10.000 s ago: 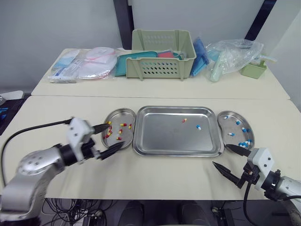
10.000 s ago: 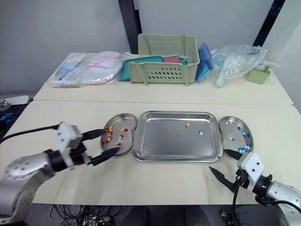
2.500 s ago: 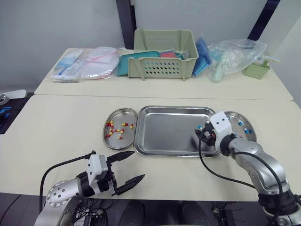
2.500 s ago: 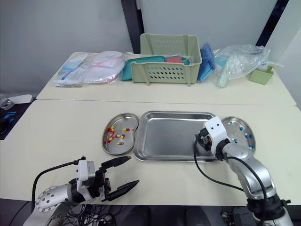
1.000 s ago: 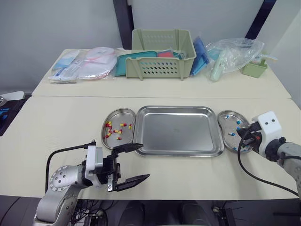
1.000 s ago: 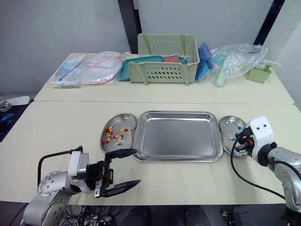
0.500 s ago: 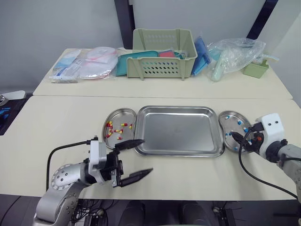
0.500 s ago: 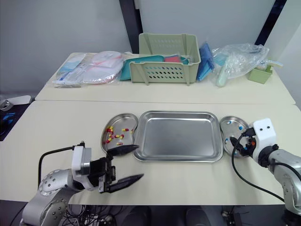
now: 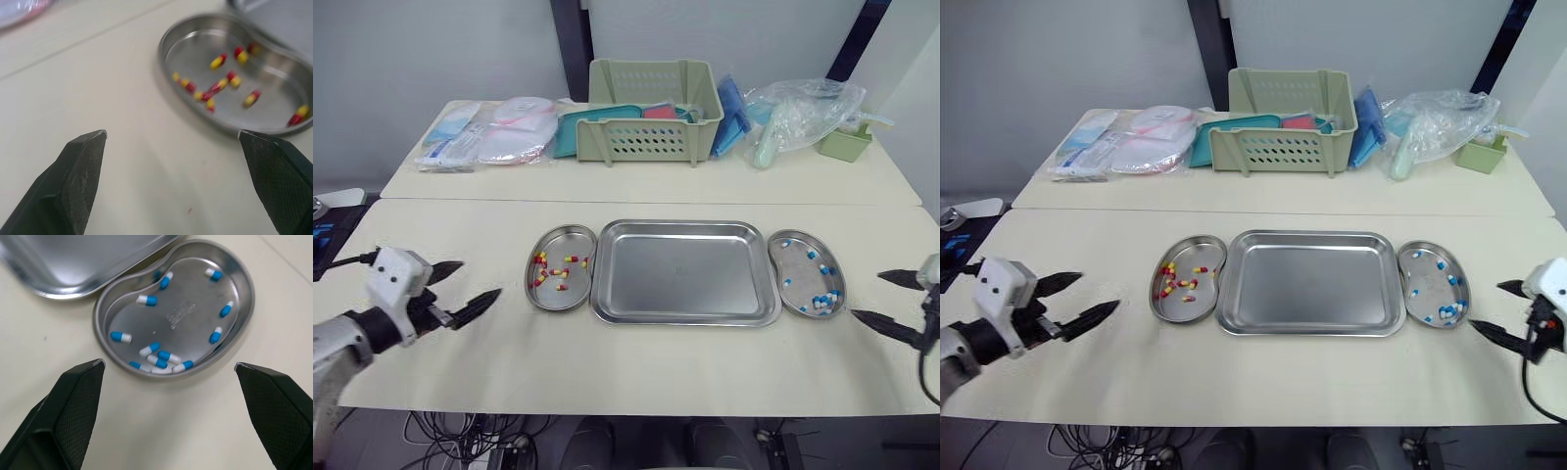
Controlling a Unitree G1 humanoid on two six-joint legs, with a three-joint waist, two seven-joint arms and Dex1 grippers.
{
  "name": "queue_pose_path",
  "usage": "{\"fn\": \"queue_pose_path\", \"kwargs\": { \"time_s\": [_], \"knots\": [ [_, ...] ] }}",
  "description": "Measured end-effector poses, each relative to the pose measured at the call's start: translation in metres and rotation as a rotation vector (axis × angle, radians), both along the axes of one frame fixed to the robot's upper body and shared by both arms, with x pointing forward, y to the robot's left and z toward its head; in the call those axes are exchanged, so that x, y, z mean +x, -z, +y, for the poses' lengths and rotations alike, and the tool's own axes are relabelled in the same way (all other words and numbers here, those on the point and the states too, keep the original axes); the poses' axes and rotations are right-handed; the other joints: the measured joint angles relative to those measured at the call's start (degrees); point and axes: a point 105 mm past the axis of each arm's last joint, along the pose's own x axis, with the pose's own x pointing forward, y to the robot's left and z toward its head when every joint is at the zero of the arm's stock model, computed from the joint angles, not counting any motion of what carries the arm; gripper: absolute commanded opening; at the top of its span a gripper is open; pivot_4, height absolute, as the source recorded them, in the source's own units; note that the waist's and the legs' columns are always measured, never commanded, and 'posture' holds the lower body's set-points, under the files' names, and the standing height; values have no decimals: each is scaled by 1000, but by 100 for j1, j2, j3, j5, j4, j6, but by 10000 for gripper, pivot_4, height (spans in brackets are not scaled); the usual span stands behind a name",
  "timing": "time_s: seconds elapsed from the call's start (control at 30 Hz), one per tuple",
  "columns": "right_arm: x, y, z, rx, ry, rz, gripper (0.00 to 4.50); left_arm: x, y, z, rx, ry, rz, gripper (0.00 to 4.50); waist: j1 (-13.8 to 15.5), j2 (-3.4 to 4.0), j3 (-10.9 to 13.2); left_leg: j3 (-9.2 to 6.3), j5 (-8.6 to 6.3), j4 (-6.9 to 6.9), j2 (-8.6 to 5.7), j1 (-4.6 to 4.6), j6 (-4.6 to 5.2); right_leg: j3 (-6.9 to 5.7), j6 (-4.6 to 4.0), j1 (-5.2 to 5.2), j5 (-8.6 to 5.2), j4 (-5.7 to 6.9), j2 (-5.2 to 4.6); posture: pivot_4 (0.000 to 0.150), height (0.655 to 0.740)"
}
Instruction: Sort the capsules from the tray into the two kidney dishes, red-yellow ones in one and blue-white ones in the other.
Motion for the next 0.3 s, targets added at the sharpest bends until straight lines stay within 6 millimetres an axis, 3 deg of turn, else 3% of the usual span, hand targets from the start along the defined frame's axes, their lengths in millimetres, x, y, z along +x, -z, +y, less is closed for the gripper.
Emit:
{"fn": "queue_pose_path", "kwargs": {
  "time_s": [0.13, 0.3],
  "knots": [
    [2, -6, -13, -30, -53, -10, 44877, -3, 3, 19, -1, -69, 68, 45000, -3, -5, 10, 0, 0, 1, 1, -1, 0, -1, 0, -1, 0, 2, -1, 1500, 7400],
    [0, -8, -17, -45, -94, -15, 44877, -3, -6, 24, 37, -43, 108, 45000, -1, -1, 15, 3, 0, 0, 1, -1, -1, 2, 0, -1, 0, 2, -2, 1500, 7400]
  ]
}}
